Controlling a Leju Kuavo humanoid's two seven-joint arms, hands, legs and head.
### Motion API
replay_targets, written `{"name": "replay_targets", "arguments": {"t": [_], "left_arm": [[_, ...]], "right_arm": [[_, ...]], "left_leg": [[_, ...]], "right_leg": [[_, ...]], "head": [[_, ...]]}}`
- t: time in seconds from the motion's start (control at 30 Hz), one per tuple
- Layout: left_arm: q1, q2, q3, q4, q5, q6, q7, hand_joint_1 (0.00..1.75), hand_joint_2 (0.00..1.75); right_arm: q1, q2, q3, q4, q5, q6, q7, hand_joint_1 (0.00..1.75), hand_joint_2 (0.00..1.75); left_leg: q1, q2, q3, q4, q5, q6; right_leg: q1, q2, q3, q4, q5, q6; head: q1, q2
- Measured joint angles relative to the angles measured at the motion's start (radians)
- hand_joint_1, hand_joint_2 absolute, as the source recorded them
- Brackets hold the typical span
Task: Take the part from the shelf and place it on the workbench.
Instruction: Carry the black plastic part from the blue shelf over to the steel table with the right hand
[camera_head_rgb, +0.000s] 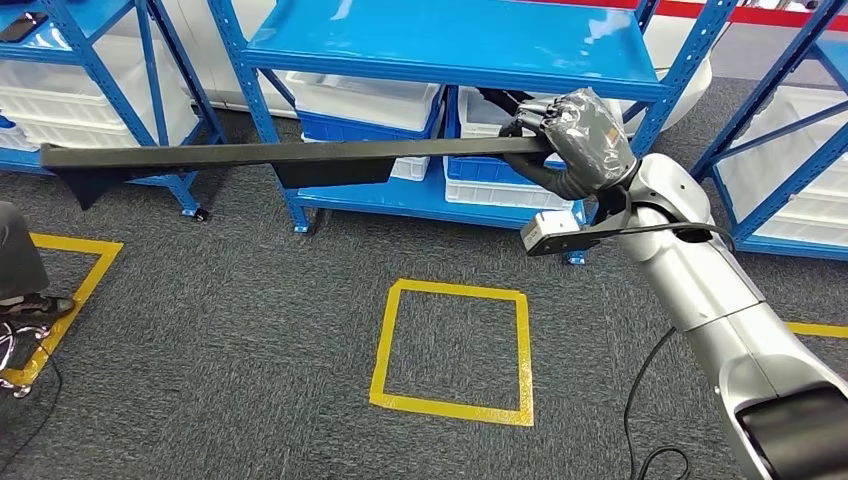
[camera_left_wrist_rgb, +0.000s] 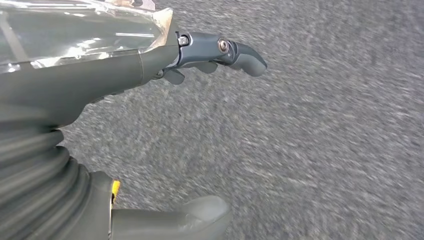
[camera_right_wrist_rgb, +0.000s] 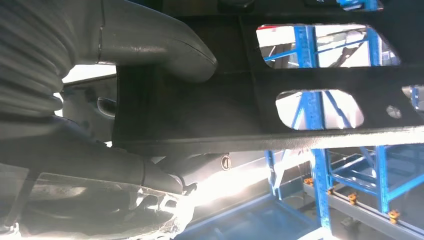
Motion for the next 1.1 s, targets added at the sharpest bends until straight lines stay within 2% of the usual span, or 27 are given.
{"name": "replay_targets", "arguments": {"t": [0.03,0.07,0.1,0.13,0.17,0.2,0.23,0.27,0.3,0.33,0.37,0.4,0.43,0.47,0.5,0.53,0.6,0.63,0.67,0.7,0.77,0.83,0.9,0.97,1.0,1.03,1.1], "left_arm": [[0.000,0.000,0.000,0.000,0.000,0.000,0.000,0.00,1.75],[0.000,0.000,0.000,0.000,0.000,0.000,0.001,0.00,1.75],[0.000,0.001,0.001,0.000,0.000,0.000,0.001,0.00,1.75],[-0.001,0.001,0.001,0.000,0.000,-0.001,0.001,0.00,1.75],[-0.001,0.000,0.001,0.000,0.000,-0.002,0.001,0.00,1.75],[-0.001,-0.001,0.002,0.000,0.000,-0.002,0.002,0.00,1.75],[-0.001,-0.001,0.002,0.000,0.000,-0.003,0.003,0.00,1.75],[-0.001,-0.002,0.002,0.000,0.000,-0.003,0.004,0.00,1.75],[-0.003,-0.002,0.003,0.000,0.000,-0.004,0.004,0.00,1.75],[-0.004,-0.002,0.003,0.000,0.000,-0.004,0.005,0.00,1.75],[-0.005,-0.001,0.004,0.000,-0.001,-0.005,0.005,0.00,1.75],[-0.005,-0.001,0.005,0.000,-0.001,-0.006,0.004,0.00,1.75],[-0.005,0.000,0.006,0.000,-0.002,-0.008,0.002,0.00,1.75],[-0.004,0.001,0.007,0.000,-0.005,-0.010,0.000,0.00,1.75],[-0.003,0.002,0.008,0.000,-0.007,-0.012,-0.003,0.00,1.75],[-0.003,0.002,0.008,0.000,-0.010,-0.014,-0.006,0.00,1.75],[-0.002,0.003,0.008,0.000,-0.013,-0.017,-0.009,0.00,1.75],[-0.002,0.003,0.008,0.000,-0.014,-0.018,-0.010,0.00,1.75],[-0.003,0.003,0.009,0.000,-0.014,-0.019,-0.010,0.00,1.75],[-0.003,0.002,0.009,0.000,-0.015,-0.020,-0.010,0.00,1.75],[-0.005,0.002,0.009,0.000,-0.016,-0.021,-0.010,0.00,1.75],[-0.008,0.003,0.009,0.000,-0.017,-0.021,-0.010,0.00,1.75],[-0.010,0.005,0.009,-0.001,-0.019,-0.020,-0.010,0.00,1.75],[-0.011,0.005,0.009,-0.001,-0.019,-0.018,-0.010,0.00,1.75],[-0.012,0.004,0.009,-0.001,-0.020,-0.018,-0.010,0.00,1.75],[-0.013,0.002,0.009,-0.001,-0.020,-0.018,-0.009,0.00,1.75],[-0.014,0.000,0.009,0.000,-0.022,-0.018,-0.009,0.00,1.75]], "right_arm": [[0.000,0.000,0.001,0.003,0.001,0.000,0.000,1.75,1.75],[-0.001,0.000,0.001,0.005,0.002,0.000,0.000,1.75,1.75],[-0.002,0.000,0.001,0.008,0.003,0.001,0.000,1.75,1.75],[-0.002,0.000,0.001,0.011,0.003,0.001,0.000,1.75,1.75],[-0.003,0.000,0.001,0.015,0.004,0.002,0.000,1.75,1.75],[-0.004,0.000,0.001,0.020,0.004,0.003,0.000,1.75,1.75],[-0.006,0.000,0.001,0.024,0.004,0.005,0.000,1.75,1.75],[-0.010,0.000,0.001,0.027,0.004,0.008,0.000,1.75,1.75],[-0.015,0.000,0.001,0.030,0.004,0.012,0.000,1.75,1.75],[-0.021,0.001,0.001,0.032,0.004,0.015,0.000,1.75,1.75],[-0.026,0.001,0.000,0.036,0.004,0.017,0.000,1.75,1.75],[-0.029,0.001,0.000,0.039,0.004,0.019,0.000,1.75,1.75],[-0.030,0.001,0.000,0.044,0.003,0.020,0.000,1.75,1.75],[-0.030,0.000,0.000,0.049,0.003,0.020,0.000,1.75,1.75],[-0.027,-0.002,0.000,0.053,0.002,0.020,0.000,1.75,1.75],[-0.024,-0.005,-0.001,0.055,0.001,0.018,0.000,1.75,1.75],[-0.014,-0.013,-0.002,0.056,-0.002,0.014,0.000,1.75,1.75],[-0.009,-0.018,-0.003,0.056,-0.004,0.013,0.000,1.75,1.75],[-0.003,-0.021,-0.003,0.056,-0.005,0.012,0.000,1.75,1.75],[0.001,-0.025,-0.004,0.056,-0.005,0.012,0.000,1.75,1.75],[0.006,-0.030,-0.008,0.056,-0.005,0.012,0.000,1.75,1.75],[0.007,-0.034,-0.014,0.056,-0.005,0.012,0.000,1.75,1.75],[0.007,-0.037,-0.019,0.056,-0.004,0.013,0.000,1.75,1.75],[0.008,-0.040,-0.024,0.056,-0.004,0.014,0.000,1.75,1.75],[0.008,-0.044,-0.027,0.057,-0.004,0.015,0.000,1.75,1.75],[0.007,-0.049,-0.029,0.057,-0.004,0.016,0.000,1.75,1.75],[0.009,-0.056,-0.035,0.059,-0.003,0.018,0.000,1.75,1.75]], "left_leg": [[0.000,0.003,-0.012,-0.003,0.013,0.011],[-0.002,0.004,-0.026,-0.004,0.025,0.017],[-0.002,0.004,-0.039,-0.004,0.036,0.019],[-0.003,0.005,-0.054,-0.003,0.047,0.019],[-0.003,0.005,-0.067,-0.003,0.058,0.018],[-0.002,0.006,-0.081,-0.002,0.069,0.016],[-0.001,0.006,-0.093,-0.002,0.079,0.012],[-0.001,0.006,-0.104,-0.001,0.089,0.007],[-0.002,0.006,-0.114,0.000,0.098,0.001],[-0.003,0.006,-0.120,-0.001,0.109,-0.006],[-0.005,0.006,-0.125,-0.003,0.120,-0.011],[-0.006,0.005,-0.127,-0.006,0.131,-0.015],[-0.006,0.003,-0.130,-0.010,0.140,-0.020],[-0.005,0.002,-0.136,-0.007,0.133,-0.024],[-0.004,0.001,-0.146,0.010,0.108,-0.028],[-0.003,0.000,-0.159,0.048,0.065,-0.032],[-0.002,0.000,-0.189,0.174,-0.034,-0.036],[-0.002,0.000,-0.198,0.235,-0.061,-0.037],[-0.002,0.000,-0.196,0.274,-0.068,-0.037],[-0.002,0.000,-0.177,0.276,-0.056,-0.034],[-0.005,-0.002,-0.094,0.180,-0.020,-0.017],[-0.013,-0.005,-0.020,0.070,-0.014,0.004],[-0.023,-0.006,-0.003,0.034,-0.014,0.017],[-0.027,-0.003,-0.004,0.008,0.010,0.026],[-0.025,0.000,-0.006,-0.010,0.026,0.031],[-0.021,0.002,-0.010,-0.027,0.043,0.033],[-0.014,0.005,-0.033,-0.039,0.071,0.033]], "right_leg": [[-0.001,0.001,-0.018,0.042,-0.038,-0.006],[-0.003,0.002,-0.037,0.103,-0.083,-0.013],[-0.003,0.002,-0.054,0.171,-0.121,-0.016],[-0.004,0.003,-0.061,0.229,-0.142,-0.013],[-0.004,0.004,-0.056,0.262,-0.143,-0.005],[-0.005,0.004,-0.036,0.260,-0.128,0.007],[-0.007,0.004,0.002,0.222,-0.105,0.018],[-0.009,0.004,0.053,0.156,-0.091,0.024],[-0.008,0.005,0.106,0.078,-0.089,0.025],[-0.004,0.007,0.147,0.015,-0.094,0.021],[0.000,0.009,0.170,-0.027,-0.103,0.015],[0.006,0.010,0.175,-0.041,-0.105,0.008],[0.003,0.009,0.166,-0.041,-0.098,0.001],[-0.001,0.009,0.158,-0.040,-0.090,-0.007],[-0.005,0.007,0.150,-0.039,-0.081,-0.017],[-0.008,0.005,0.140,-0.039,-0.071,-0.029],[-0.001,0.003,0.120,-0.035,-0.054,-0.048],[0.005,0.003,0.108,-0.031,-0.045,-0.054],[0.009,0.003,0.097,-0.027,-0.039,-0.057],[0.013,0.003,0.086,-0.022,-0.034,-0.058],[0.018,0.004,0.067,-0.010,-0.027,-0.057],[0.020,0.005,0.055,-0.003,-0.019,-0.049],[0.013,0.004,0.048,-0.004,-0.006,-0.034],[0.010,0.006,0.040,-0.007,0.002,-0.021],[0.011,0.007,0.032,0.002,-0.010,-0.019],[0.011,0.009,0.020,0.028,-0.039,-0.021],[0.006,0.010,-0.009,0.126,-0.120,-0.025]], "head": [[0.001,0.000],[0.002,0.000],[0.004,0.000],[0.004,0.000],[0.004,0.000],[0.004,0.000],[0.004,0.000],[0.005,0.000],[0.005,0.000],[0.004,0.000],[0.004,0.000],[0.003,0.000],[0.003,0.000],[0.002,0.000],[0.001,0.000],[-0.001,0.000],[-0.003,0.000],[-0.003,0.000],[-0.003,0.000],[-0.003,0.000],[-0.003,0.000],[-0.002,0.000],[-0.003,0.000],[-0.004,0.000],[-0.003,0.000],[0.000,0.000],[0.006,0.000]]}}
